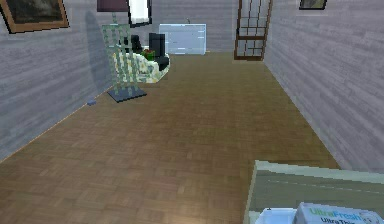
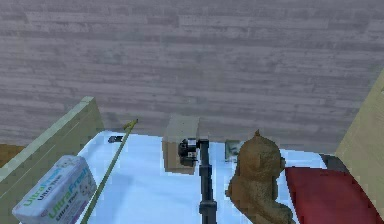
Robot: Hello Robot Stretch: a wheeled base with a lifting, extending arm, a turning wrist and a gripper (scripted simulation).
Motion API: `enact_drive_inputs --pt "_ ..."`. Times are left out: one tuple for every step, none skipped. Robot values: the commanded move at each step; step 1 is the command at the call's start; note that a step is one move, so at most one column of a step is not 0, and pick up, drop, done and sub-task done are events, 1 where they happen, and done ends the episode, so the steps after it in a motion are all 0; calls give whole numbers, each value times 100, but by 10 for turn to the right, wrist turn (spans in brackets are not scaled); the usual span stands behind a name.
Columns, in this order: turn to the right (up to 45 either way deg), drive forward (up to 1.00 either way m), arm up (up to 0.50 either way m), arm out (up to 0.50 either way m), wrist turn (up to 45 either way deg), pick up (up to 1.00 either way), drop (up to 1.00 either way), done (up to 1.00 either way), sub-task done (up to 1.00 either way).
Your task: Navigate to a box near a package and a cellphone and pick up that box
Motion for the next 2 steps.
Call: enact_drive_inputs --pt "0 0 0 0 0 100 0 0 0" --pt "0 0 10 0 0 0 0 0 0"
